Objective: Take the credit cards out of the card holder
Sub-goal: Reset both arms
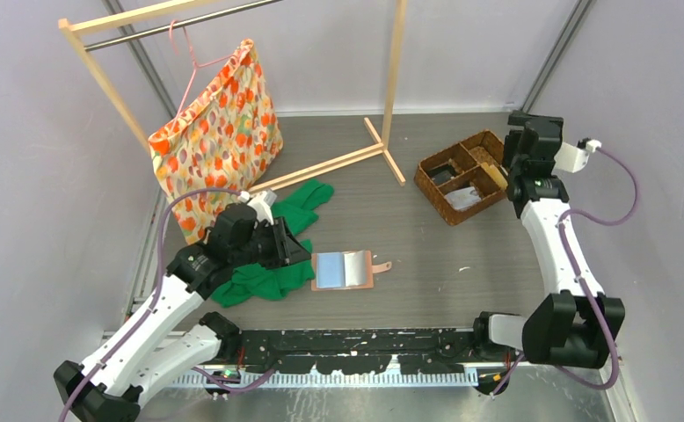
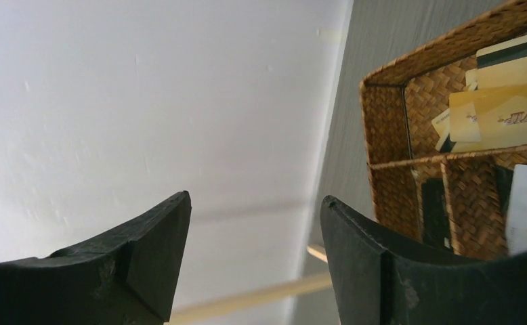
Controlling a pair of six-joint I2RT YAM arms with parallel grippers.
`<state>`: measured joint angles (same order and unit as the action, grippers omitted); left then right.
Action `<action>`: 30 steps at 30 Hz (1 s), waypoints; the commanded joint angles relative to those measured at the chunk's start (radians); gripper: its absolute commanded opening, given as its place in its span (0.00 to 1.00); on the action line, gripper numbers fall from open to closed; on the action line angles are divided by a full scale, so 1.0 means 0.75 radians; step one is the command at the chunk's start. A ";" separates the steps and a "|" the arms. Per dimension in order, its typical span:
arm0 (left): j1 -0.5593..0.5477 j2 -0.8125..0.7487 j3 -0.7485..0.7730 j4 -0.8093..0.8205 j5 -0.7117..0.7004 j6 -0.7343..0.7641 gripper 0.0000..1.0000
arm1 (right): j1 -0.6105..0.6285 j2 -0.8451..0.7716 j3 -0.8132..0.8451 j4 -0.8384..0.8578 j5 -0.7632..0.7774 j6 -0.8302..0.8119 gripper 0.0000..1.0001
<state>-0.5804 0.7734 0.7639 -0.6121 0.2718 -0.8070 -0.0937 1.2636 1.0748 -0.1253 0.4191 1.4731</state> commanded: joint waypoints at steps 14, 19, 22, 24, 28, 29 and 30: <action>0.006 0.071 0.270 -0.235 -0.384 0.185 0.33 | 0.408 -0.537 -0.025 -0.951 0.063 -1.211 1.00; 0.005 0.075 0.291 -0.286 -0.469 0.204 0.34 | 0.408 -0.729 -0.149 -0.983 0.099 -1.193 1.00; 0.005 0.070 0.282 -0.309 -0.493 0.188 0.33 | 0.407 -0.787 -0.205 -0.956 0.121 -1.173 1.00; 0.006 0.061 0.266 -0.321 -0.501 0.176 0.33 | 0.409 -0.803 -0.229 -0.940 0.125 -1.154 1.00; 0.005 0.027 0.228 -0.323 -0.522 0.157 0.33 | 0.408 -0.779 -0.235 -0.923 0.158 -1.149 1.00; 0.005 0.019 0.220 -0.320 -0.527 0.155 0.33 | 0.408 -0.774 -0.233 -0.922 0.161 -1.148 1.00; 0.005 0.008 0.216 -0.314 -0.530 0.154 0.33 | 0.408 -0.768 -0.231 -0.921 0.164 -1.144 1.00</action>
